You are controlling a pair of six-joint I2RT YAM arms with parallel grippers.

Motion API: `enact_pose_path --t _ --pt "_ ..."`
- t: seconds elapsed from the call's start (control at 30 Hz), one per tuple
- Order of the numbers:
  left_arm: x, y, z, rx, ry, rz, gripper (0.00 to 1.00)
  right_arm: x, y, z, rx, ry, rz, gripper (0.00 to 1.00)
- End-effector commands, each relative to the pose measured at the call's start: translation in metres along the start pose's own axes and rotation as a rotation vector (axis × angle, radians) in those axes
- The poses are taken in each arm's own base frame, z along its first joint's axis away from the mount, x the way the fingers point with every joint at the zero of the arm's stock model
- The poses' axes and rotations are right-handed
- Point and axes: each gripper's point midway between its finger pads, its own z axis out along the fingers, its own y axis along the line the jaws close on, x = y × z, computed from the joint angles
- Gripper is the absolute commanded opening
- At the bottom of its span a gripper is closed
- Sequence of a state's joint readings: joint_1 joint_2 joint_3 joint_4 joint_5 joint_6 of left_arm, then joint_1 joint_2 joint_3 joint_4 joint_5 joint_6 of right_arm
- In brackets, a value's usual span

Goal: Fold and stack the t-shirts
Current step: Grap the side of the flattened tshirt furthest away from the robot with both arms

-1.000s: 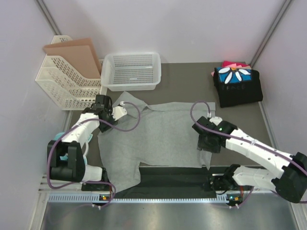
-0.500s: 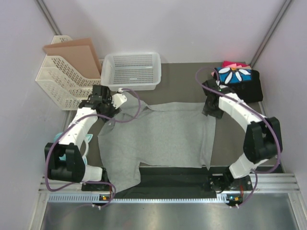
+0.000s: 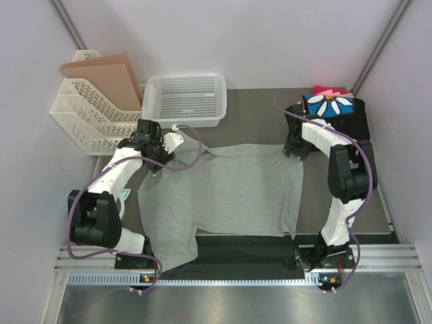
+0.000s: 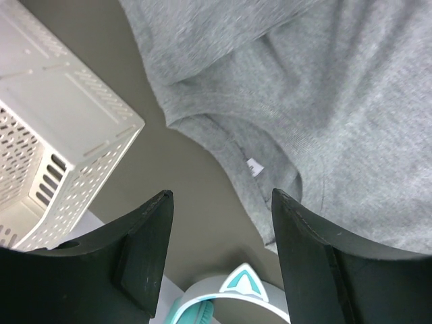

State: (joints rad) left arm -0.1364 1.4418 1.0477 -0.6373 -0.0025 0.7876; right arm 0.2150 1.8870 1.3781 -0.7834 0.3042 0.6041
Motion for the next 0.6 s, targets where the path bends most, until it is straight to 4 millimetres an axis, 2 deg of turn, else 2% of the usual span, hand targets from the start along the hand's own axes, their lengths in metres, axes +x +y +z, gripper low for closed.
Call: enact_pose_path --t 0.0,0.3,0.57 --pt "-0.033 0.002 0.001 -0.017 -0.076 0.022 0.65 -0.034 0.01 0.003 -0.029 -0.057 0.035 0.48" --pt "-0.045 -0.005 0.003 -0.028 -0.071 0.041 0.65 -0.053 -0.006 0.026 0.0 -0.036 0.075 0.47" --pt "-0.044 -0.007 0.005 -0.031 -0.065 0.041 0.65 -0.049 -0.011 0.043 0.013 -0.007 0.074 0.46"
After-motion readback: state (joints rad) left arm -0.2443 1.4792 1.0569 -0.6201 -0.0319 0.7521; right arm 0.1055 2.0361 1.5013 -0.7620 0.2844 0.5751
